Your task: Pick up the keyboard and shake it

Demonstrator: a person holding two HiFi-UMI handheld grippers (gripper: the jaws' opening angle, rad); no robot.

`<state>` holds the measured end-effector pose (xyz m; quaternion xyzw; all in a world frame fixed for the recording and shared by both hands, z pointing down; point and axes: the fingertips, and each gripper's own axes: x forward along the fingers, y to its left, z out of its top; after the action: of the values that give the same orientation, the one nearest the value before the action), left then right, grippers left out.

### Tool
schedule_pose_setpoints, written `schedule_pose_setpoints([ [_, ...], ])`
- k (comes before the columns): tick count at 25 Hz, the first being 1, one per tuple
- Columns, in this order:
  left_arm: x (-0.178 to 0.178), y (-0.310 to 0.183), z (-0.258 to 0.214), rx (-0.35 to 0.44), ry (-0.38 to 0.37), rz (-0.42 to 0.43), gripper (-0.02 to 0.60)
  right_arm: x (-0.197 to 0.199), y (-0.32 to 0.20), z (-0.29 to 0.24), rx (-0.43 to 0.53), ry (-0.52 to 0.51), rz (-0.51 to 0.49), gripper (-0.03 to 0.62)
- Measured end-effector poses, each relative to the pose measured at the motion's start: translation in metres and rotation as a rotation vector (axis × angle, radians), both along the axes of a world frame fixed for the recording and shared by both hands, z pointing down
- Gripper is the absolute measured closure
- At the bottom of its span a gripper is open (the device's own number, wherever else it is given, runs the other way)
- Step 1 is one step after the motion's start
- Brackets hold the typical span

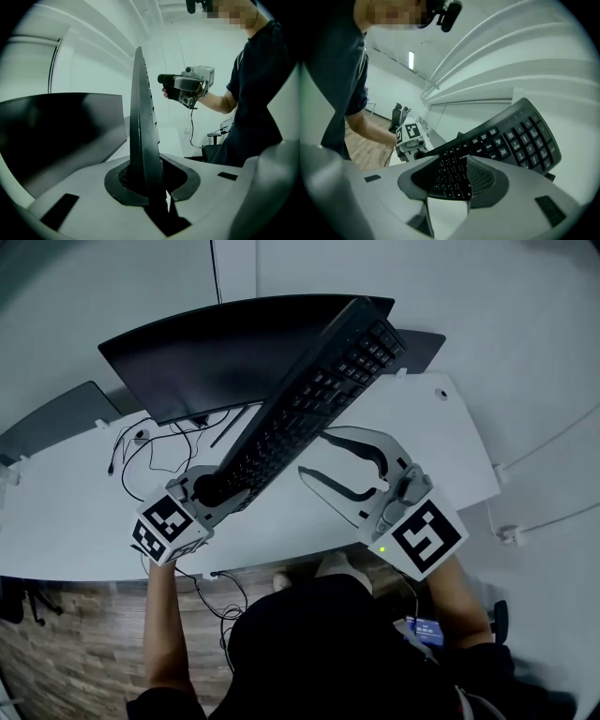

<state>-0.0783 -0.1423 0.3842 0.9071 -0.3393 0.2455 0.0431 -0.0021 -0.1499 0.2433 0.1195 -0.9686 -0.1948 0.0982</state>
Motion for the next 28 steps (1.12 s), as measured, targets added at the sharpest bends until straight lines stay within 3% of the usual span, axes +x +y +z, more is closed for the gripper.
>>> schedule_pose_setpoints([
  [3, -0.006, -0.002, 0.008, 0.011, -0.083, -0.015, 0.492, -0.001, 0.004, 0.009, 0.077, 0.117, 0.029, 0.417],
  [7, -0.018, -0.008, 0.017, 0.030, -0.226, -0.034, 0.492, -0.013, 0.008, 0.005, 0.173, 0.161, 0.027, 0.400],
  [13, -0.033, -0.010, 0.029, 0.063, -0.421, -0.045, 0.494, -0.030, 0.013, 0.017, 0.406, 0.313, 0.008, 0.370],
  [18, -0.040, -0.009, 0.028, 0.075, -0.466, -0.074, 0.494, -0.038, 0.016, 0.041, 0.518, 0.449, 0.005, 0.364],
  [28, -0.050, -0.010, 0.032, 0.090, -0.591, -0.098, 0.494, -0.040, 0.019, 0.046, 0.614, 0.569, 0.009, 0.365],
])
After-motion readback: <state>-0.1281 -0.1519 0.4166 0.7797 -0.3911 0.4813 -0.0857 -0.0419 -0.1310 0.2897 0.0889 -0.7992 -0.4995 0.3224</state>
